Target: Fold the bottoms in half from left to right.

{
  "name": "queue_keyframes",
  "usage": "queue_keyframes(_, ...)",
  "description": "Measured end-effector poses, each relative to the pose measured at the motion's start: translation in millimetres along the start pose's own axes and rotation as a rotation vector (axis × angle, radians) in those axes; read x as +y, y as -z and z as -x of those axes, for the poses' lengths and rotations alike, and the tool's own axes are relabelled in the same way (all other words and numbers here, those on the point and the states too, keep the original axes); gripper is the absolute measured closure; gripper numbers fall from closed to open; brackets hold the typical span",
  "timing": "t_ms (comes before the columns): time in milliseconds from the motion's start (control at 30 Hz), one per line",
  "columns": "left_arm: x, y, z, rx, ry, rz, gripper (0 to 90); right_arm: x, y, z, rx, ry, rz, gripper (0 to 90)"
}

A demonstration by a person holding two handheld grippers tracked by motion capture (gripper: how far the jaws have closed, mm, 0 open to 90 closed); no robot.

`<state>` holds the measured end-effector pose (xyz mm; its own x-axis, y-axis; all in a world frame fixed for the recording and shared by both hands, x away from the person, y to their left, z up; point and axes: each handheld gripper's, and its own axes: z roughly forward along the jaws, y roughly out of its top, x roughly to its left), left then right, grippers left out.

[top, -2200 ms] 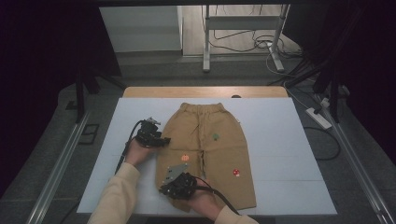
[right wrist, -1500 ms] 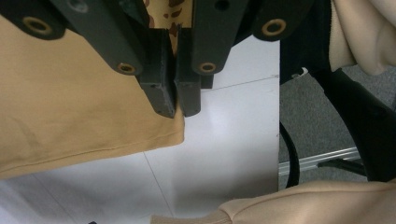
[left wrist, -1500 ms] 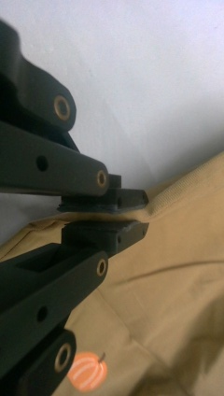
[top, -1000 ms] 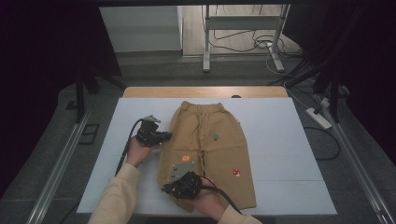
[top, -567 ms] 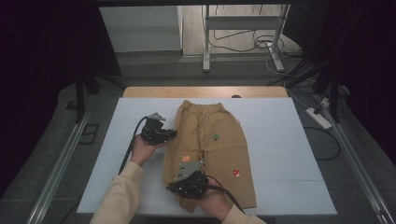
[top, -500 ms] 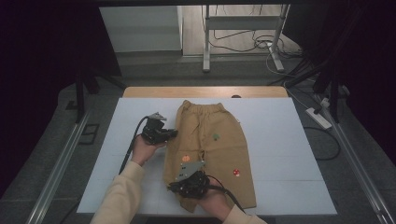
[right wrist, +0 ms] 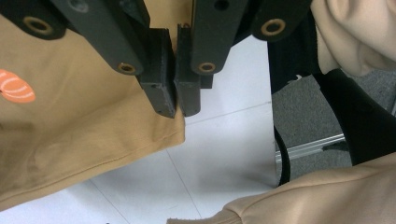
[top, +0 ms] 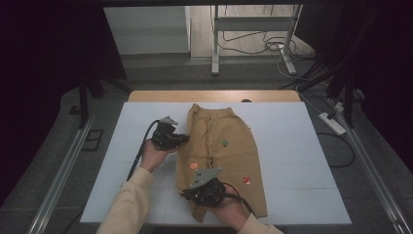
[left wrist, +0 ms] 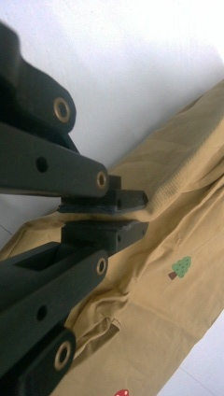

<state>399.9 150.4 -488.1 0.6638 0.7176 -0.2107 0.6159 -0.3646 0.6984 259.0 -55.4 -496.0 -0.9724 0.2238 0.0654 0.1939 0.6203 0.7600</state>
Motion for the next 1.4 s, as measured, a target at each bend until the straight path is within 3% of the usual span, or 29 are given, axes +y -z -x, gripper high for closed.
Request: queue_keyframes(1400, 21.2, -11.7, 25.1, -0.035, -0.038, 0.018, 84.8, -31.9, 41.5, 11.1, -0.061, -0.056, 0.007, 86.5)
